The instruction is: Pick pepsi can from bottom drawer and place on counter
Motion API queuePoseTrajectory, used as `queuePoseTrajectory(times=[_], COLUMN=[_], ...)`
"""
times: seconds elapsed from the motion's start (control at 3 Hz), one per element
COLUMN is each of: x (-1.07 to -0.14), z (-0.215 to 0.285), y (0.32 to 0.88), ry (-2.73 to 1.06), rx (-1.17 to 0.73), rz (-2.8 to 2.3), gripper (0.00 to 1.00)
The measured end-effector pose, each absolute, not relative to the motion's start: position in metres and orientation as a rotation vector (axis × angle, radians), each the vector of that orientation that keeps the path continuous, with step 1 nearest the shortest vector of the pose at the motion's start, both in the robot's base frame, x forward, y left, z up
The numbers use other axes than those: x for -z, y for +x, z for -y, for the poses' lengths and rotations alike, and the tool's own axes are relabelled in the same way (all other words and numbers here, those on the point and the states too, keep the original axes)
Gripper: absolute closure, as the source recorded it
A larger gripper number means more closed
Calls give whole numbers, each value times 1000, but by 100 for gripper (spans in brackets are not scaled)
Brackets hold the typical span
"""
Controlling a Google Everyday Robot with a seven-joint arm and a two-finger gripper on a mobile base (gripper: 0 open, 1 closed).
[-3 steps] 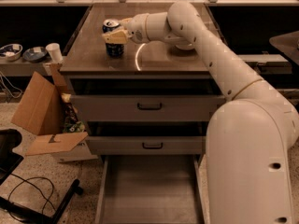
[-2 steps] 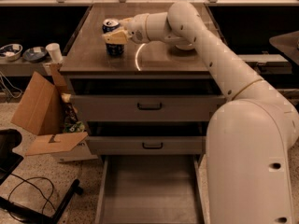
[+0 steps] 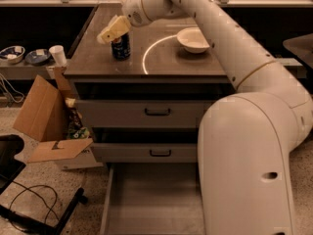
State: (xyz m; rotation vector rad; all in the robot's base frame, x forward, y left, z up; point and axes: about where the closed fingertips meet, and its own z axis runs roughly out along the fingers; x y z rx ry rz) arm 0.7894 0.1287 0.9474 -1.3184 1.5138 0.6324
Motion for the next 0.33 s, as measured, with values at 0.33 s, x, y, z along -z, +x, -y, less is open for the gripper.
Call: queuePoseTrajectory(times=[0.33], x=[-1001], z=[-96], y=[775], ry=[-1300], rx=[-459], rz=[-1633], gripper=[0])
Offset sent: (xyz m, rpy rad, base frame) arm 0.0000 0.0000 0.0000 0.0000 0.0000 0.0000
